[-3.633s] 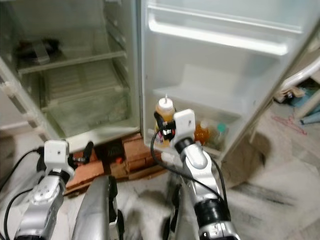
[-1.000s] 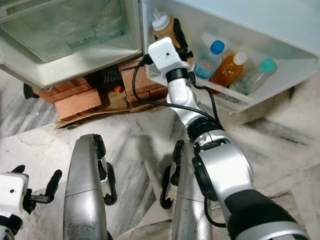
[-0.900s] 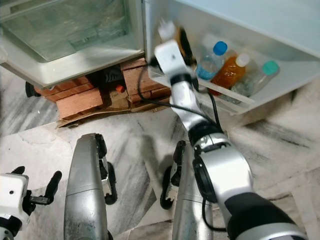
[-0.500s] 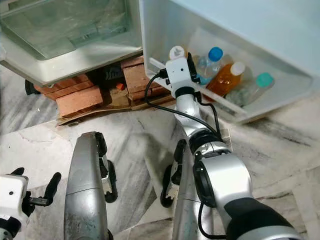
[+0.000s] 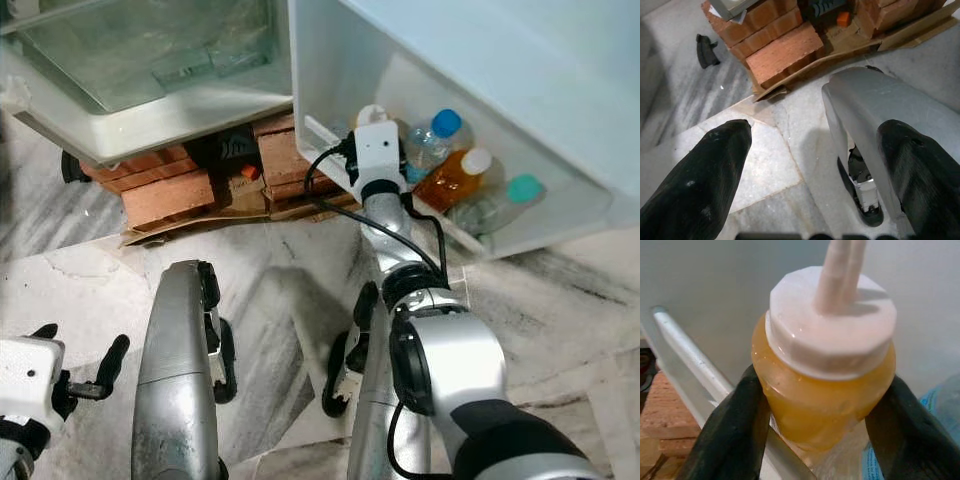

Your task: Restocking fridge

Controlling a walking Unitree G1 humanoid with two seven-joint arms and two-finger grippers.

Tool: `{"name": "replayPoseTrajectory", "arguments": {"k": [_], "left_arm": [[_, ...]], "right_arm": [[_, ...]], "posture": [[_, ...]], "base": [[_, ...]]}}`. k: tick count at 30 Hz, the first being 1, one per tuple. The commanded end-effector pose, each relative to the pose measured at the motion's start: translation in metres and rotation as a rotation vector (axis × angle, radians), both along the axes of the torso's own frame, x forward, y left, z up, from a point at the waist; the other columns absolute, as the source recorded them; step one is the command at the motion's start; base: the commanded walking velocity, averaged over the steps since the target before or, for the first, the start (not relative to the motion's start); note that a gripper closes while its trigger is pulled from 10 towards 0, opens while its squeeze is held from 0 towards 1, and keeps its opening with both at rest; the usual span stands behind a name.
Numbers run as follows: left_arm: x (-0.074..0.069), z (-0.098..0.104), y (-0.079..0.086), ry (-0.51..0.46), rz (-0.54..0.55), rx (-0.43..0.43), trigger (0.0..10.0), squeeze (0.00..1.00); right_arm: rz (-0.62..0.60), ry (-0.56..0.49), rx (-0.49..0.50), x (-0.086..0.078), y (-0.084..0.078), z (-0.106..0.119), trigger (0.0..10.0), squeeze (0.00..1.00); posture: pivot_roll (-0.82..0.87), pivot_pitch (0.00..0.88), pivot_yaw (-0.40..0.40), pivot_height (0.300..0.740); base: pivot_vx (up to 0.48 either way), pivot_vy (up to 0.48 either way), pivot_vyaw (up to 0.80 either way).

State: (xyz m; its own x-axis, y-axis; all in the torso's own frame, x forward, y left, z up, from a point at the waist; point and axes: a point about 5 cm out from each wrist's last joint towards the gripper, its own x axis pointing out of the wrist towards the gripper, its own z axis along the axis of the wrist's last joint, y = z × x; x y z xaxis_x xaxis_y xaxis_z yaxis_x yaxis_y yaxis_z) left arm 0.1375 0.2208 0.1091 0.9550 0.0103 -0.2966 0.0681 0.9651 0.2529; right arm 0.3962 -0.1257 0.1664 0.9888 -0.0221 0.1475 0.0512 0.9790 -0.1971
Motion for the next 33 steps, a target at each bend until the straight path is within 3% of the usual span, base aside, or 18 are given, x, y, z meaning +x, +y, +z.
{"name": "replayPoseTrajectory", "arguments": {"k": [1, 4, 5, 7, 11, 20, 22, 25, 28, 33], "left_arm": [[-0.005, -0.011, 0.001, 0.06, 0.006, 0.003, 10.0, 0.0], [-0.003, -0.012, 0.002, 0.059, 0.006, 0.004, 10.0, 0.0], [0.0, -0.013, 0.002, 0.058, 0.006, 0.005, 10.0, 0.0], [0.001, -0.015, 0.003, 0.056, 0.005, 0.013, 10.0, 0.0], [0.009, -0.021, 0.014, 0.053, 0.026, 0.038, 10.0, 0.0], [0.045, -0.024, 0.025, -0.007, 0.038, 0.05, 10.0, 0.0], [0.048, -0.024, 0.025, -0.012, 0.036, 0.05, 10.0, 0.0], [0.067, -0.024, 0.023, -0.046, 0.023, 0.047, 10.0, 0.0], [0.072, -0.023, 0.024, -0.062, 0.021, 0.045, 10.0, 0.0], [0.092, -0.028, 0.025, -0.073, 0.011, 0.038, 10.0, 0.0]], "right_arm": [[-0.056, 0.116, 0.028, -0.006, -0.013, -0.025, 10.0, 1.0], [-0.055, 0.114, 0.041, -0.005, -0.013, -0.022, 10.0, 1.0], [-0.075, 0.107, -0.012, -0.003, -0.011, -0.019, 10.0, 1.0], [-0.082, 0.087, -0.028, 0.0, -0.007, -0.011, 10.0, 1.0], [-0.055, 0.034, -0.04, 0.005, 0.004, 0.006, 10.0, 1.0], [-0.062, -0.036, -0.038, 0.015, 0.006, 0.04, 10.0, 1.0], [-0.064, -0.037, -0.04, 0.016, 0.006, 0.042, 10.0, 1.0], [-0.07, -0.022, -0.031, 0.017, 0.002, 0.045, 10.0, 1.0], [-0.064, -0.017, -0.031, 0.018, 0.001, 0.045, 10.0, 1.0], [-0.038, 0.015, -0.057, 0.016, 0.001, 0.036, 10.0, 1.0]], "posture": [[0.37, 0.507, -0.04, 0.546], [0.37, 0.493, -0.043, 0.546], [0.37, 0.479, -0.045, 0.546], [0.37, 0.472, -0.048, 0.546], [0.35, 0.439, -0.054, 0.546], [0.33, 0.339, -0.06, 0.546], [0.33, 0.328, -0.061, 0.546], [0.3, 0.272, -0.06, 0.546], [0.29, 0.25, -0.058, 0.546], [0.23, 0.19, -0.041, 0.546]], "base": [[0.0, 0.0, 0.0], [0.0, 0.0, 0.0], [0.0, 0.0, 0.0], [0.0, 0.0, 0.0], [0.0, 0.0, 0.0], [0.0, 0.0, 0.0], [0.0, 0.0, 0.0], [0.0, 0.0, 0.0], [0.0, 0.0, 0.0], [0.0, 0.0, 0.0]]}}
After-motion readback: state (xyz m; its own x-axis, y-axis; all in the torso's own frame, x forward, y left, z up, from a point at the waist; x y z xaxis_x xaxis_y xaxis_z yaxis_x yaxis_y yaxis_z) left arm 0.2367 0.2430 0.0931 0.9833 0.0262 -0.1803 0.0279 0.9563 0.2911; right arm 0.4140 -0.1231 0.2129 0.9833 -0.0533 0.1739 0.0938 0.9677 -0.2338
